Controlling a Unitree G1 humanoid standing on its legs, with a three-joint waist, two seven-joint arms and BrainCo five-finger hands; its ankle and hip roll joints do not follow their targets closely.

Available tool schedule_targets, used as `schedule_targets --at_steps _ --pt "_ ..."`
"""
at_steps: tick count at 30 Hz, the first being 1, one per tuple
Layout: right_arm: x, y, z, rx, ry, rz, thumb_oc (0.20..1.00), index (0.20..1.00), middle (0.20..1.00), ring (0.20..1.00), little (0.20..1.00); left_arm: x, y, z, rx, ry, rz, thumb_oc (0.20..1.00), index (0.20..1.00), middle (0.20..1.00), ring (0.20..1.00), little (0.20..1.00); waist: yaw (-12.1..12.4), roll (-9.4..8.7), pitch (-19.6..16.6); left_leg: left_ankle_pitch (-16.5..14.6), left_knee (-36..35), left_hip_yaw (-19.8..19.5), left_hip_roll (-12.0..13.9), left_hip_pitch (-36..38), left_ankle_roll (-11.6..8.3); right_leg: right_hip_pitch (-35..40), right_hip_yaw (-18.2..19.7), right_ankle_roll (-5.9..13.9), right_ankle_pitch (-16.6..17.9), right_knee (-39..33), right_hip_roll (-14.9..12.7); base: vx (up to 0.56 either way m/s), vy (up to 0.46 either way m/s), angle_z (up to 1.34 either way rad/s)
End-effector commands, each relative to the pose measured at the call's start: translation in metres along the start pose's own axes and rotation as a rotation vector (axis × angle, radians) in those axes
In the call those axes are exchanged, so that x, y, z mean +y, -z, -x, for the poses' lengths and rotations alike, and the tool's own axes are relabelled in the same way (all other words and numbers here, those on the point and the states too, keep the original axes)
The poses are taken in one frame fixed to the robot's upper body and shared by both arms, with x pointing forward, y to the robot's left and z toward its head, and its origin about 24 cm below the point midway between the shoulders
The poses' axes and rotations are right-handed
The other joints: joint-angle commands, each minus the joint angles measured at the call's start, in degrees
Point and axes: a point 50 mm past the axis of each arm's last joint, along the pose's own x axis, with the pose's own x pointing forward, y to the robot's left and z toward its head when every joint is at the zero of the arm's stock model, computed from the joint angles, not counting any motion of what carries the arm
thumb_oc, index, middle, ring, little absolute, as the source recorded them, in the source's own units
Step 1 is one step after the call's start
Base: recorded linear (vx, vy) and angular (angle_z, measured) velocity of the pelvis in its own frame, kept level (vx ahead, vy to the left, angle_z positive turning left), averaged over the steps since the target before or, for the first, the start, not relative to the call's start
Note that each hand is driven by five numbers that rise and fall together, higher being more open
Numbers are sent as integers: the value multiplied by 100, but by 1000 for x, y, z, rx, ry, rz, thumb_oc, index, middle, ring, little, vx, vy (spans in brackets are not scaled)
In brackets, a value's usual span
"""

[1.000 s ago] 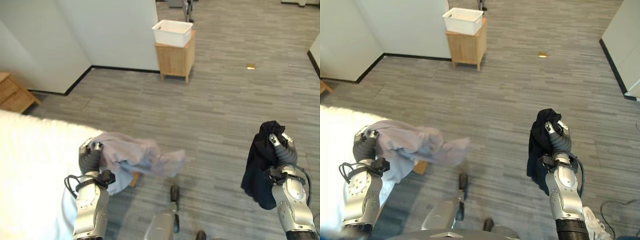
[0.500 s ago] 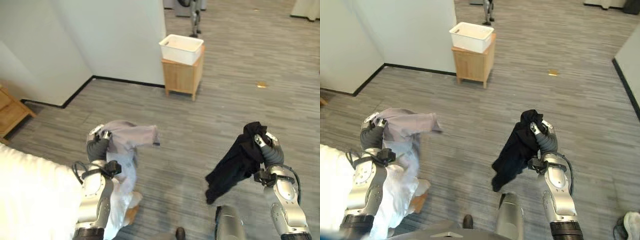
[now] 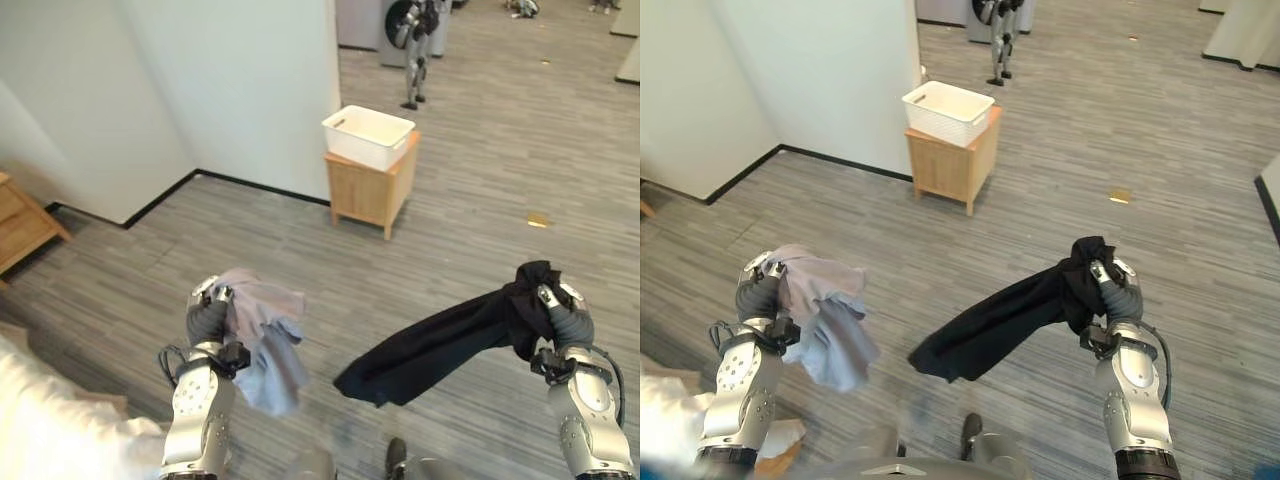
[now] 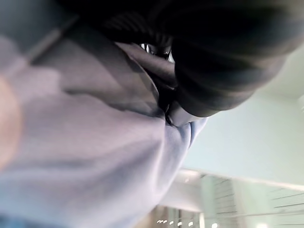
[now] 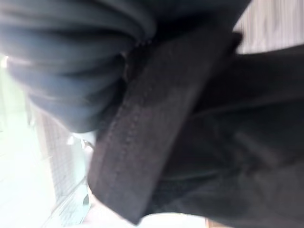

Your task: Pick up bed clothes into laundry basket.

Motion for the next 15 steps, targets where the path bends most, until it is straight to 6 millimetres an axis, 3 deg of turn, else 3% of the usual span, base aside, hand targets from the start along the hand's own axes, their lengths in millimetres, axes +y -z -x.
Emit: schedule_targets --at_steps 1,2,3,4,5,6,8,9,10,11,12,13,14,15 --pt "10 -61 -17 -285 -43 -50 200 200 200 200 200 -2 -57 -17 -257 48 7 200 200 200 200 200 37 -50 70 527 -1478 474 263 14 -28 906 -9 655 -199 -674 -388 479 -25 -18" --pt "9 -64 -17 -304 -31 -59 200 200 200 200 200 -3 -58 -17 -257 60 -6 200 200 200 200 200 92 -1 22 592 -2495 705 351 -18 -22 1087 -10 703 -292 -785 -339 944 43 -9" --pt "13 -64 -17 -313 -48 -34 200 200 200 200 200 -4 -55 -16 -251 76 -42 200 200 200 200 200 226 203 -115 871 -4309 852 308 -62 -28 1381 5 787 -475 -904 -161 988 78 19" --pt "16 -65 -18 -316 -58 -21 200 200 200 200 200 -4 -54 -15 -244 73 -45 200 200 200 200 200 300 232 -189 1063 -5097 809 209 64 -41 1557 30 826 -570 -946 -161 1455 136 9" --pt "22 -60 -19 -285 -94 9 200 200 200 200 200 0 -53 -11 -240 58 -58 200 200 200 200 200 336 238 -433 1473 -5468 1173 148 229 -78 2101 -14 948 -753 -853 -312 979 69 7" --pt "22 -60 -18 -282 -95 10 200 200 200 200 200 1 -53 -11 -239 57 -58 200 200 200 200 200 347 224 -429 1468 -5475 1194 141 252 -78 2110 1 953 -765 -841 -330 934 105 -54" --pt "29 -55 -15 -269 -125 0 200 200 200 200 200 4 -52 -8 -235 51 -63 200 200 200 200 200 388 138 -608 1328 -5356 1305 -56 425 118 2069 -22 1160 -571 -395 -643 539 151 -61" --pt "33 -53 -15 -265 -130 -9 200 200 200 200 200 1 -50 -7 -227 60 -80 200 200 200 200 200 423 -10 -658 1134 -5147 1343 -304 451 310 1981 -42 1393 239 513 -960 725 403 -35" --pt "39 -50 -14 -257 -139 -20 200 200 200 200 200 -1 -49 -7 -215 71 -67 200 200 200 200 200 394 118 -608 801 -5137 1503 -385 922 592 1235 -266 1549 1479 2473 -1479 680 459 -25" --pt "42 -49 -14 -252 -148 -21 200 200 200 200 200 -1 -47 -7 -206 71 -69 200 200 200 200 200 349 178 -555 638 -5169 1569 -394 1182 686 916 -498 1531 1665 2875 -1680 426 376 -24" --pt "42 -49 -14 -253 -148 -20 200 200 200 200 200 -1 -48 -8 -207 71 -69 200 200 200 200 200 346 188 -555 652 -5170 1569 -383 1172 688 903 -501 1521 1676 2878 -1670 338 210 -23" --pt "46 -48 -14 -248 -161 -15 200 200 200 200 200 -1 -49 -8 -213 76 -83 200 200 200 200 200 249 321 -497 558 -5225 1493 -320 1428 734 560 -593 1471 1614 3172 -1628 454 100 11" --pt "49 -45 -11 -233 -179 -25 200 200 200 200 200 -3 -52 -10 -220 84 -83 200 200 200 200 200 39 396 -350 415 -5344 1301 -334 1797 777 -51 -712 1325 910 3496 -1616 457 92 38" --pt "49 -45 -11 -233 -179 -25 200 200 200 200 200 -3 -52 -10 -221 84 -82 200 200 200 200 200 21 413 -359 431 -5344 1283 -310 1776 769 -51 -750 1298 922 3475 -1596 448 -37 68"
